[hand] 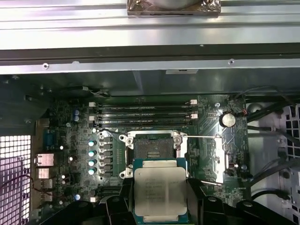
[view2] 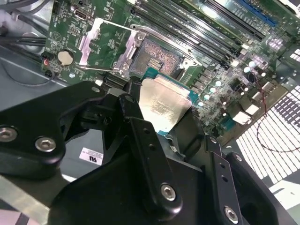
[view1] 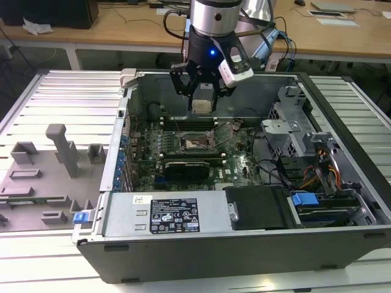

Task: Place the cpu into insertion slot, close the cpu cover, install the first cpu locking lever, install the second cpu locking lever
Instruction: 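Place the cpu into insertion slot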

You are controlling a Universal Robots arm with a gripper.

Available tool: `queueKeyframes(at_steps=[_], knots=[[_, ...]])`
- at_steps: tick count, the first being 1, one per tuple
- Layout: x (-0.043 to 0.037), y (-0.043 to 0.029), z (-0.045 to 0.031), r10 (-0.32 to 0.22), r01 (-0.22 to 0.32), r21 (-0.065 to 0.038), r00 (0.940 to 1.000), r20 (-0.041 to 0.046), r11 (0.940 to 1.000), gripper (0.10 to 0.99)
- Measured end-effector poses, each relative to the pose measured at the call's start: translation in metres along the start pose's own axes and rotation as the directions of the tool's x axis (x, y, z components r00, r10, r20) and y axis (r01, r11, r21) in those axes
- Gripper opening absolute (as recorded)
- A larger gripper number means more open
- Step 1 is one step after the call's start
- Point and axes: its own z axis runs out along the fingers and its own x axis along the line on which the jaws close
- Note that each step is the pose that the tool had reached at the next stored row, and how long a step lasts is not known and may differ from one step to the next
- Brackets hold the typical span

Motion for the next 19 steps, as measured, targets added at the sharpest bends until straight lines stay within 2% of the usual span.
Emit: queueKeyframes(at_steps=[9,19], knots=[[0.0003,-0.0016,0.0185,0.000,0.000,0.000,1.0000,0.0037,1.0000,0.541],[0.0008,-0.0037,0.0410,-0.001,0.001,0.000,0.9999,0.0120,1.0000,0.541]])
